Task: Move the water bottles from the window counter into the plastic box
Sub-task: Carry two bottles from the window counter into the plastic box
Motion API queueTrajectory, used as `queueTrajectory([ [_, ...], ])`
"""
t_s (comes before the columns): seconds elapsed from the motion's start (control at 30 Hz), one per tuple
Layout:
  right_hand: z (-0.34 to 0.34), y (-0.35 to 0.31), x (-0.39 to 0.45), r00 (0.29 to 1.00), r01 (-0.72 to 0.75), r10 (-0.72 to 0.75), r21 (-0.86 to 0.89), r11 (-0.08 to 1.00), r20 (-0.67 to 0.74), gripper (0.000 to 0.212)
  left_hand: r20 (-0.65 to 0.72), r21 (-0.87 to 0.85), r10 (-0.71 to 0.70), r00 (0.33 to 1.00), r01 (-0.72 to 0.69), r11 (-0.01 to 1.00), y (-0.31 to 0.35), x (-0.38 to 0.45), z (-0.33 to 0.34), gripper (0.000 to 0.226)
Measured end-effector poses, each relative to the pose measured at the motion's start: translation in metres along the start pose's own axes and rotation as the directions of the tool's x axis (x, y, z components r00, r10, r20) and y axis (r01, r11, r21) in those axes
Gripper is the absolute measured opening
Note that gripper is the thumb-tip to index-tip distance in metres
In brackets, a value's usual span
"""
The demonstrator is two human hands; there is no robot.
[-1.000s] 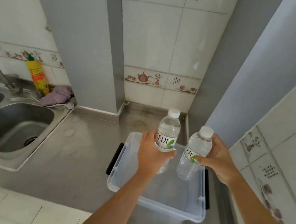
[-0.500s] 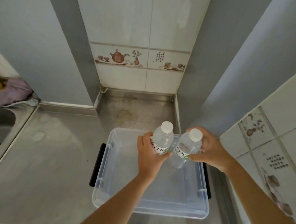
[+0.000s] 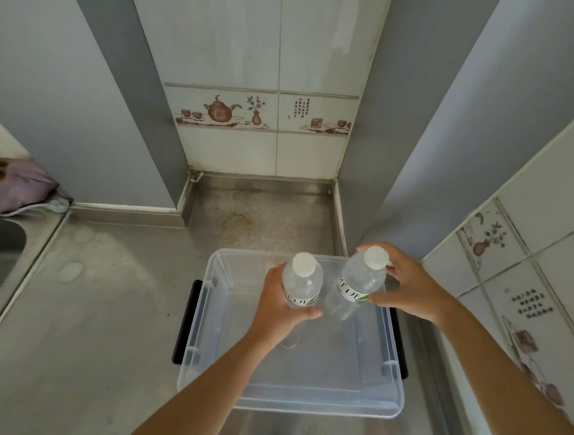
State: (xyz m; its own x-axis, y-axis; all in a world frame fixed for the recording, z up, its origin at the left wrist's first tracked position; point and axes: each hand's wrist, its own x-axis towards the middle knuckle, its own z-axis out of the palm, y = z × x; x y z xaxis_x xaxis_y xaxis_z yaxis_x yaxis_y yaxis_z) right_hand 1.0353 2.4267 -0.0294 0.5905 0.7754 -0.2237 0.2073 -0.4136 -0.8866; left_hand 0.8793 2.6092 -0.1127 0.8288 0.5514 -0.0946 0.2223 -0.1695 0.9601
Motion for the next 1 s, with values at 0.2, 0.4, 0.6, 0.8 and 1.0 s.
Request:
queueTrajectory([
  [0.2, 0.026, -0.003, -0.011, 0.982, 0.027, -0.033, -0.034, 0.999, -0.187, 0.076, -0.026, 0.033, 0.06, 0.998, -0.059, 0.998, 0.007, -0.002, 0.008, 0.078],
  [0.4, 0.042, -0.009, -0.004, 0.924, 0.079, -0.09, -0.047, 0.996, -0.372, 0.072, -0.14, 0.015, 0.055, 0.989, -0.054, 0.998, 0.009, -0.001, 0.028, 0.081],
  [0.6, 0.025, -0.01, -0.002, 0.965, 0.048, -0.033, 0.049, 0.998, -0.26, 0.072, -0.105, -0.006, 0.026, 0.994, -0.027, 1.0, 0.012, -0.002, 0.025, 0.079],
  [0.8, 0.018, -0.012, -0.002, 0.994, -0.004, 0.008, 0.038, 0.999, -0.11, 0.074, -0.144, -0.064, -0.05, 0.988, 0.041, 0.997, 0.01, -0.001, 0.026, 0.077],
  [1.0, 0.011, -0.011, -0.005, 0.996, -0.001, 0.006, 0.06, 0.998, -0.084, 0.071, -0.197, -0.087, -0.06, 0.979, 0.044, 0.995, 0.01, 0.0, 0.037, 0.08],
])
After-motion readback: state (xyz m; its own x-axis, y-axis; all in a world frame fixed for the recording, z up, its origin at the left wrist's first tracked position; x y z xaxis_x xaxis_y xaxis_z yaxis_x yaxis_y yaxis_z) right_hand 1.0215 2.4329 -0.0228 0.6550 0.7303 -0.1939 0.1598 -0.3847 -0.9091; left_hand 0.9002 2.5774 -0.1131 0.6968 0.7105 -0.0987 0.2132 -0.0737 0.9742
